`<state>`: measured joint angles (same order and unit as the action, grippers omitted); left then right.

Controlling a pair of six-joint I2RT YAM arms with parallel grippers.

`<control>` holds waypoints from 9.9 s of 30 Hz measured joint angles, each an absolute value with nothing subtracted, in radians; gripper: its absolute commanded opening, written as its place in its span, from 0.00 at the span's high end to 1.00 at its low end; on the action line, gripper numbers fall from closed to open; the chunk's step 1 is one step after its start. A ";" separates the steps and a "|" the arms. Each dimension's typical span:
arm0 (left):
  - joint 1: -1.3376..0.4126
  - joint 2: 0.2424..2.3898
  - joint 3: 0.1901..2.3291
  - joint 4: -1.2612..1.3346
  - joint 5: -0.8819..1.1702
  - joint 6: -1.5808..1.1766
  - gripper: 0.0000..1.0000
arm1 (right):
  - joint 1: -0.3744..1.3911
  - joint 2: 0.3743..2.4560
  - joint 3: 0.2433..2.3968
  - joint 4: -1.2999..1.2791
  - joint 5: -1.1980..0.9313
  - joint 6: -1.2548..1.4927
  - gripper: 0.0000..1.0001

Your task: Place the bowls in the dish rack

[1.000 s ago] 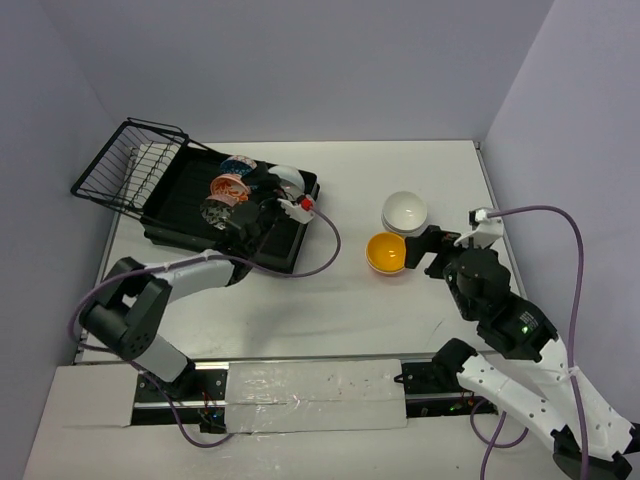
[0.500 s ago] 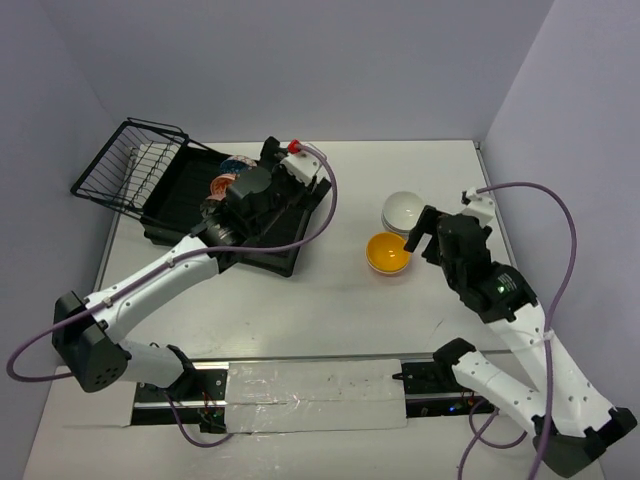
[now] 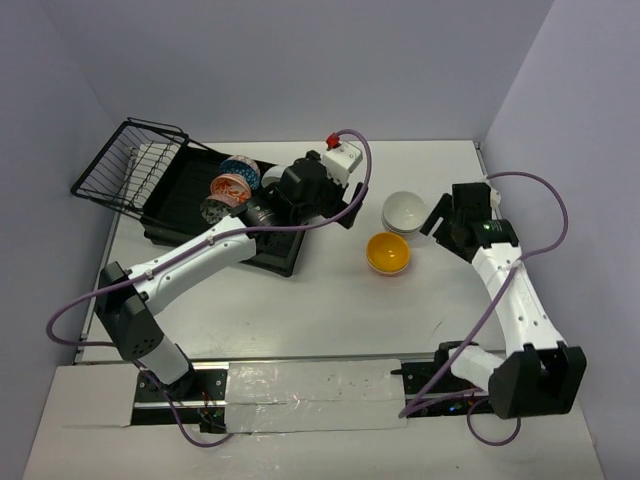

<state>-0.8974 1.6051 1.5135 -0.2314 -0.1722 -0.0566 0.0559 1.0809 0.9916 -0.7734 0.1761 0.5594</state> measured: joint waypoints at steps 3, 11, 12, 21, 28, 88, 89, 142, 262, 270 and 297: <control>-0.900 1.617 1.514 -0.280 -0.174 -0.093 0.01 | 0.027 1.166 1.019 -0.762 0.149 0.583 0.21; -0.900 1.617 1.507 -0.329 -0.193 -0.117 0.01 | 0.023 1.403 1.157 -0.712 0.142 0.667 0.37; -0.900 1.617 1.502 -0.328 -0.199 -0.117 0.01 | 0.023 1.437 1.173 -0.703 0.143 0.678 0.39; -0.900 1.610 1.426 -0.377 -0.253 -0.118 0.01 | 0.023 1.635 1.244 -0.669 0.154 0.713 0.53; -0.900 1.577 1.377 -0.395 -0.265 -0.122 0.01 | 0.023 1.702 1.297 -0.660 0.176 0.717 0.63; -0.906 1.103 0.984 -0.333 0.193 0.464 0.15 | 0.503 1.540 1.489 -0.952 0.009 0.385 1.00; -0.908 1.105 0.984 -0.339 0.217 0.496 0.16 | 0.519 1.541 1.497 -0.959 0.009 0.380 1.00; -1.057 1.432 1.258 -0.703 0.110 0.868 0.62 | 0.756 1.620 1.657 -1.172 0.165 0.226 1.00; -0.562 1.804 0.617 1.320 -0.381 -1.173 1.00 | 0.440 0.627 1.109 -0.757 0.291 0.256 0.00; -0.562 1.837 0.661 1.320 -0.378 -1.163 1.00 | 0.440 0.621 1.105 -0.764 0.291 0.242 0.00; -0.558 1.887 0.683 1.336 -0.382 -1.156 0.88 | 0.440 0.608 1.105 -0.765 0.268 0.223 0.00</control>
<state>-0.5575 1.8870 0.6834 1.3361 -0.3820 -1.1557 0.4397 0.6083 1.1046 -0.7654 0.2684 0.2226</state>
